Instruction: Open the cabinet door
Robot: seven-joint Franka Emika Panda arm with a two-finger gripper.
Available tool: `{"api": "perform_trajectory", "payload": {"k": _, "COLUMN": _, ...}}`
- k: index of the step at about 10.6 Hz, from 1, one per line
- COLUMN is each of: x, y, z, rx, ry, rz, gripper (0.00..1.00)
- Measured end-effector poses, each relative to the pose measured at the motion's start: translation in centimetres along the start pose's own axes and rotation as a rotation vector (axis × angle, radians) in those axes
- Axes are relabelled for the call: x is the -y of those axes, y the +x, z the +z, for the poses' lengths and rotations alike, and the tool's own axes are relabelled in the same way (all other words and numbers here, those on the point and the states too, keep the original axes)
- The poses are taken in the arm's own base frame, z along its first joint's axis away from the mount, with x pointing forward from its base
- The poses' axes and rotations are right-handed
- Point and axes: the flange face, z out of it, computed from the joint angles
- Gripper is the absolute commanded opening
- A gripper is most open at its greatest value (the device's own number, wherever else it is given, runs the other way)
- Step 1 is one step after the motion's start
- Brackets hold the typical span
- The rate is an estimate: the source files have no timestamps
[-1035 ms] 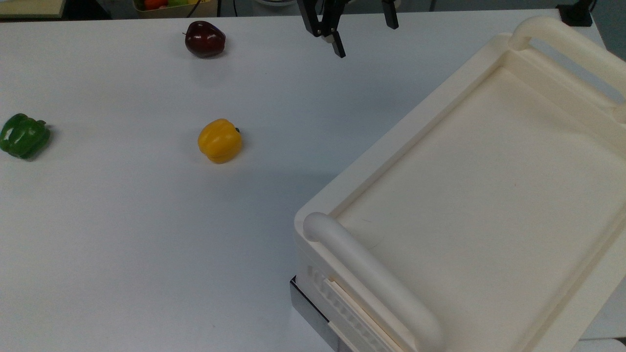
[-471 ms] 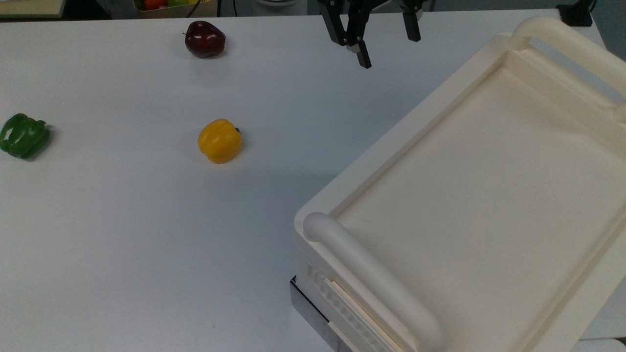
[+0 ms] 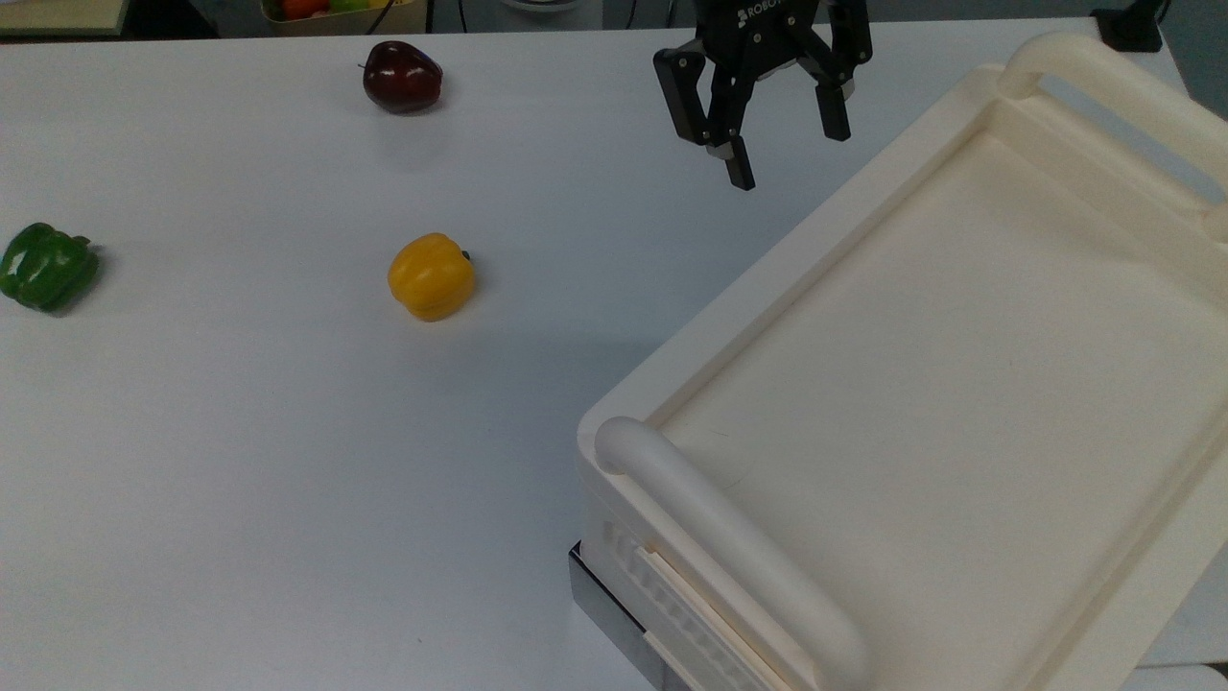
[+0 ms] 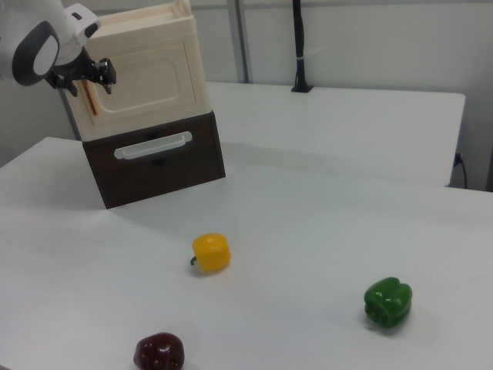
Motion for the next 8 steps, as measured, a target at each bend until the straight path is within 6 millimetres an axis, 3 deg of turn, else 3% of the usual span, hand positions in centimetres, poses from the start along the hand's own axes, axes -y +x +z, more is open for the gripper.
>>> {"api": "perform_trajectory", "payload": {"k": 2, "x": 0.4, "y": 0.6, "z": 1.7, "rx": 0.003, "ry": 0.004, "rz": -0.014, "gripper": 0.78}}
{"api": "perform_trajectory", "payload": {"k": 5, "x": 1.0, "y": 1.3, "z": 4.0, "rx": 0.011, "ry": 0.016, "rz": -0.024, "gripper": 0.67}}
{"api": "perform_trajectory", "payload": {"k": 6, "x": 1.3, "y": 1.5, "z": 4.0, "rx": 0.008, "ry": 0.018, "rz": -0.028, "gripper": 0.54}}
{"api": "perform_trajectory", "payload": {"k": 7, "x": 1.5, "y": 1.5, "z": 4.1, "rx": 0.008, "ry": 0.02, "rz": -0.031, "gripper": 0.29}}
{"api": "perform_trajectory", "payload": {"k": 8, "x": 1.5, "y": 1.5, "z": 4.4, "rx": 0.012, "ry": 0.022, "rz": -0.031, "gripper": 0.28}}
